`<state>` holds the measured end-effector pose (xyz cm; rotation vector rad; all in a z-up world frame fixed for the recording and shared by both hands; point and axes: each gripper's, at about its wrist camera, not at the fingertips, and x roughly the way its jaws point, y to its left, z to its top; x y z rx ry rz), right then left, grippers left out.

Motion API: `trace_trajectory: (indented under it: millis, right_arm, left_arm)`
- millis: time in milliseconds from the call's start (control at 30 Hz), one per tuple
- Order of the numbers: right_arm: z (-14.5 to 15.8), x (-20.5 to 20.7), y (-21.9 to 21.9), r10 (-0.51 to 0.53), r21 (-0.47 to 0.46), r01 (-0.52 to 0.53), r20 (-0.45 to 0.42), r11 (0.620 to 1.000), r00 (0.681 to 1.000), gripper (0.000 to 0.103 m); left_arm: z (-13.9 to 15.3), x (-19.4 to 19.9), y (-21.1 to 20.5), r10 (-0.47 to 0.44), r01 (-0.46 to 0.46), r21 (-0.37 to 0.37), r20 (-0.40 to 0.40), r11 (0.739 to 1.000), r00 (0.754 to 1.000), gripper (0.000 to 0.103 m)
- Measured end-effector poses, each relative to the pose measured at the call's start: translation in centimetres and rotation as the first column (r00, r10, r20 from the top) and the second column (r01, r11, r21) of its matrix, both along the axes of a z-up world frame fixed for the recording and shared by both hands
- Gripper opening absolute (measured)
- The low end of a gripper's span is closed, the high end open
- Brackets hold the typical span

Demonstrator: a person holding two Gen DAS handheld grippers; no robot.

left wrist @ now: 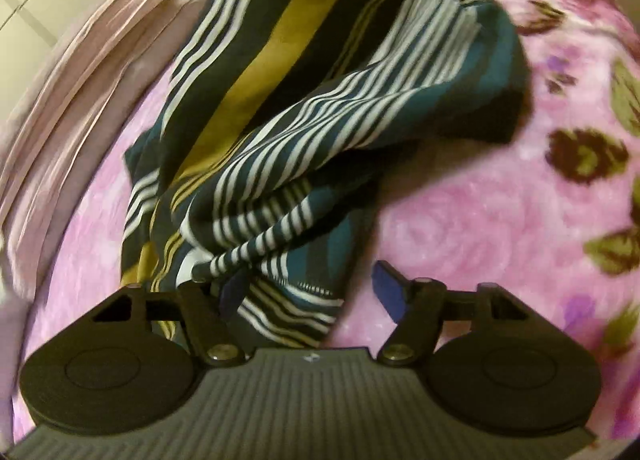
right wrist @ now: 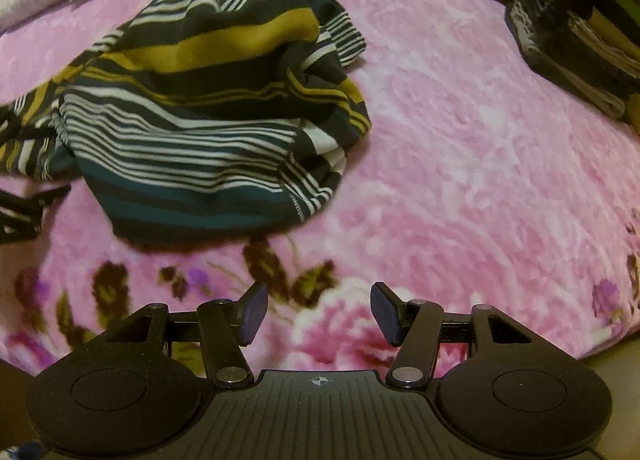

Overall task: Fold clothes
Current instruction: 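Grasp the sweater with the left gripper while the right gripper grasps it too, lifting it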

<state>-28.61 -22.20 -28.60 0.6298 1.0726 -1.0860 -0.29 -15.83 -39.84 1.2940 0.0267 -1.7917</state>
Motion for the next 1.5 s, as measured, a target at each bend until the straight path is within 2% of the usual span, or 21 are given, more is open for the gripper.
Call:
trace_trajectory:
  millis: [33, 67, 100, 233, 333, 400, 533, 567, 633, 700, 733, 767, 800, 867, 967, 1033, 1167, 1233, 1333, 1400, 1500]
  right_arm:
    - [-0.2, 0.3, 0.1, 0.026, -0.011, -0.026, -0.008, 1.0, 1.0, 0.054]
    - [-0.4, 0.7, 0.2, 0.067, -0.03, -0.067, -0.021, 0.997, 0.998, 0.054]
    - [-0.6, 1.1, 0.4, 0.104, -0.048, -0.106, -0.036, 0.993, 0.994, 0.054]
    - [-1.6, 3.4, 1.3, 0.318, -0.112, -0.333, -0.131, 0.936, 0.939, 0.054]
    - [-3.3, 5.1, 2.6, 0.48, -0.157, -0.526, -0.254, 0.836, 0.84, 0.054]
    - [-4.8, 5.8, 3.4, 0.569, -0.179, -0.654, -0.362, 0.735, 0.738, 0.054]
    - [-8.2, 5.6, 3.7, 0.603, -0.193, -0.797, -0.56, 0.572, 0.568, 0.054]
    - [-8.7, 5.3, 3.7, 0.605, -0.211, -0.811, -0.569, 0.546, 0.556, 0.054]
    - [-9.4, 4.9, 3.8, 0.608, -0.24, -0.831, -0.585, 0.502, 0.537, 0.054]
    - [-9.8, 4.6, 3.8, 0.618, -0.247, -0.847, -0.593, 0.47, 0.516, 0.045]
    - [-9.9, 4.5, 3.7, 0.642, -0.23, -0.85, -0.571, 0.473, 0.512, 0.015]
    - [-10.0, 4.5, 3.7, 0.642, -0.224, -0.844, -0.563, 0.487, 0.52, 0.003]
    - [-9.6, 4.3, 3.5, 0.636, -0.242, -0.827, -0.542, 0.508, 0.549, 0.003]
    - [-7.8, 3.9, 2.6, 0.587, -0.301, -0.758, -0.491, 0.579, 0.644, 0.003]
    - [-2.9, 2.9, 0.7, 0.455, -0.42, -0.604, -0.407, 0.677, 0.792, 0.002]
    - [1.0, 2.7, -0.2, 0.389, -0.496, -0.52, -0.347, 0.695, 0.853, 0.002]
    - [9.3, 3.5, -1.3, 0.303, -0.642, -0.41, -0.277, 0.648, 0.912, 0.002]
    - [14.0, 4.2, -1.6, 0.278, -0.719, -0.37, -0.249, 0.589, 0.928, 0.001]
    - [20.1, 6.0, -1.4, 0.258, -0.803, -0.315, -0.207, 0.506, 0.944, 0.001]
    - [24.1, 6.4, -1.2, 0.252, -0.852, -0.274, -0.175, 0.445, 0.952, 0.001]
    - [28.8, 5.9, -0.5, 0.253, -0.899, -0.226, -0.135, 0.374, 0.958, 0.001]
  left_arm:
    - [0.1, 0.3, 0.0, -0.019, 0.019, 0.01, -0.016, 1.0, 1.0, 0.039]
    - [0.1, 0.7, -0.1, -0.018, 0.018, 0.019, -0.018, 1.0, 1.0, 0.018]
    - [0.2, 1.2, -0.2, -0.003, 0.003, 0.01, -0.008, 1.0, 1.0, 0.011]
    - [2.2, 4.9, 0.0, 0.155, -0.155, 0.008, -0.08, 0.988, 0.985, 0.01]
    - [3.1, 7.5, 1.3, 0.237, -0.239, 0.0, -0.107, 0.971, 0.966, 0.01]
    - [2.9, 9.1, 2.0, 0.287, -0.288, 0.001, -0.098, 0.958, 0.953, 0.01]
    - [1.6, 10.0, 3.3, 0.243, -0.245, -0.025, -0.052, 0.969, 0.969, 0.014]
    - [1.2, 9.8, 3.5, 0.217, -0.219, -0.047, -0.035, 0.975, 0.975, 0.015]
    - [0.0, 9.0, 4.3, 0.137, -0.135, -0.083, 0.017, 0.987, 0.99, 0.029]
    - [-1.6, 8.3, 5.2, 0.067, -0.053, -0.145, 0.095, 0.988, 0.993, 0.032]
    - [-2.2, 8.2, 5.3, 0.047, -0.026, -0.17, 0.119, 0.985, 0.992, 0.032]
    - [-2.5, 8.1, 5.5, 0.036, -0.01, -0.185, 0.137, 0.983, 0.99, 0.032]
    - [-2.7, 7.9, 5.4, 0.03, -0.001, -0.186, 0.153, 0.983, 0.988, 0.027]
    - [-2.2, 7.6, 4.6, 0.044, -0.016, -0.167, 0.164, 0.986, 0.985, 0.011]
    - [0.3, 8.4, 3.1, 0.125, -0.112, -0.156, 0.075, 0.981, 0.989, 0.008]
    - [3.3, 9.3, 2.2, 0.197, -0.198, -0.162, -0.026, 0.967, 0.98, 0.008]
    - [11.8, 11.5, 0.8, 0.326, -0.376, -0.244, -0.223, 0.894, 0.919, 0.007]
    - [16.4, 13.1, 0.2, 0.371, -0.463, -0.276, -0.326, 0.842, 0.87, 0.006]
    - [22.6, 14.4, 0.0, 0.387, -0.533, -0.335, -0.413, 0.777, 0.824, 0.006]
    - [26.5, 14.7, 0.4, 0.378, -0.557, -0.378, -0.453, 0.739, 0.808, 0.006]
    - [31.2, 14.1, 1.5, 0.36, -0.563, -0.463, -0.457, 0.684, 0.813, 0.006]
